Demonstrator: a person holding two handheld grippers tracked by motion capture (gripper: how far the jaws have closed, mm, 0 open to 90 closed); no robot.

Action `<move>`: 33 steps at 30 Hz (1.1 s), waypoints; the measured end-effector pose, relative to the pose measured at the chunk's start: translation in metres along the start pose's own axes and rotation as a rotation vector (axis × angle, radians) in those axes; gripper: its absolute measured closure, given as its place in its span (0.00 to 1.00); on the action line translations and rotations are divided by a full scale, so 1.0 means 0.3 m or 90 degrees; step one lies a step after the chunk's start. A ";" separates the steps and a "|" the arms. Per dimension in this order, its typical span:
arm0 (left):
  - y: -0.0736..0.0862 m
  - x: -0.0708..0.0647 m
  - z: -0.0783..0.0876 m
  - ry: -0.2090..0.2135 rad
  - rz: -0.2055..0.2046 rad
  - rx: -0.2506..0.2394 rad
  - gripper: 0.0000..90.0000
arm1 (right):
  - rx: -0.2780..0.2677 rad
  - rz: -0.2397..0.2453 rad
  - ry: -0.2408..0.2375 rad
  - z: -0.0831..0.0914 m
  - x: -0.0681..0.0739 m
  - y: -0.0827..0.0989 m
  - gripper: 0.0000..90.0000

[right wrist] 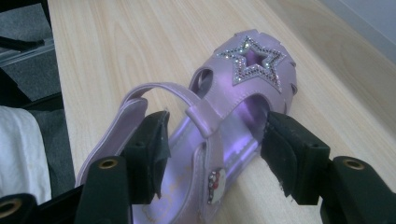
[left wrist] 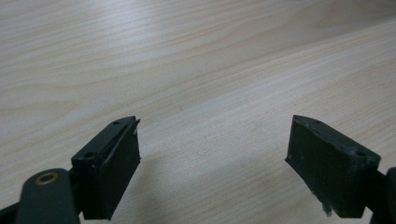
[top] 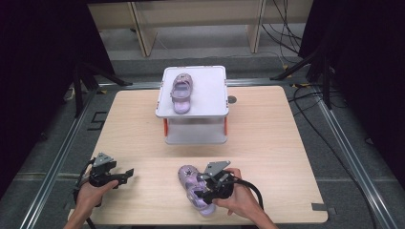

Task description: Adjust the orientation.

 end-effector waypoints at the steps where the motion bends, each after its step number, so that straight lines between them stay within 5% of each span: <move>1: -0.001 -0.003 0.002 -0.004 0.004 -0.001 0.18 | -0.005 0.003 0.002 -0.005 0.001 -0.002 0.46; 2: -0.005 0.001 -0.001 0.001 -0.016 -0.007 0.18 | 0.001 0.005 0.003 -0.004 0.002 -0.005 0.46; 5: -0.002 -0.005 -0.001 -0.001 0.002 -0.001 0.18 | -0.005 0.011 0.009 -0.012 0.005 -0.010 0.46; 6: -0.002 0.003 0.006 0.000 -0.025 0.019 0.18 | -0.001 0.012 0.002 -0.014 0.008 -0.011 0.46; 7: -0.002 -0.003 -0.001 -0.006 -0.006 0.006 0.18 | 0.000 0.013 0.006 -0.016 0.009 -0.011 0.45; 10: -0.008 -0.002 -0.001 0.000 -0.020 -0.002 0.18 | -0.001 0.013 0.007 -0.030 0.015 -0.014 0.45; 11: -0.005 -0.007 -0.001 0.002 -0.001 -0.004 0.18 | -0.003 0.016 0.009 -0.032 0.015 -0.016 0.45; 13: -0.011 0.002 -0.002 0.007 -0.033 -0.003 0.19 | -0.005 0.015 0.008 -0.039 0.018 -0.021 0.44; 14: -0.011 0.001 -0.003 0.007 -0.030 -0.005 0.19 | -0.004 0.014 0.006 -0.042 0.021 -0.024 0.44; 15: -0.005 -0.008 0.000 0.000 0.005 0.002 0.19 | -0.004 0.014 0.006 -0.044 0.022 -0.027 0.44; 20: -0.004 0.000 0.000 -0.002 -0.015 0.005 0.19 | -0.005 0.016 0.009 -0.059 0.032 -0.039 0.43; 27: -0.001 -0.005 0.001 0.000 0.009 0.000 0.19 | -0.002 0.023 0.022 -0.068 0.037 -0.051 0.43; 29: -0.004 -0.004 -0.002 0.002 -0.002 -0.005 0.19 | -0.005 0.018 0.025 -0.067 0.033 -0.048 0.44; 30: -0.006 0.004 0.000 0.002 -0.029 0.002 0.19 | -0.003 0.019 0.026 -0.065 0.031 -0.046 0.45; 31: -0.003 -0.002 0.002 -0.001 -0.010 0.005 0.18 | -0.004 0.016 0.028 -0.064 0.029 -0.045 0.47; 33: -0.002 -0.001 0.010 -0.001 -0.013 0.019 0.19 | -0.003 0.020 0.031 -0.064 0.028 -0.044 0.50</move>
Point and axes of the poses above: each handheld gripper's, and its own axes: z roughly backward along the jaws, y roughly out of its underside, x roughly to its left, the point moved 3 cm from there along -z, roughly forward along the jaws, and after that the axes turned 4 degrees about y, right-handed, at the moved point
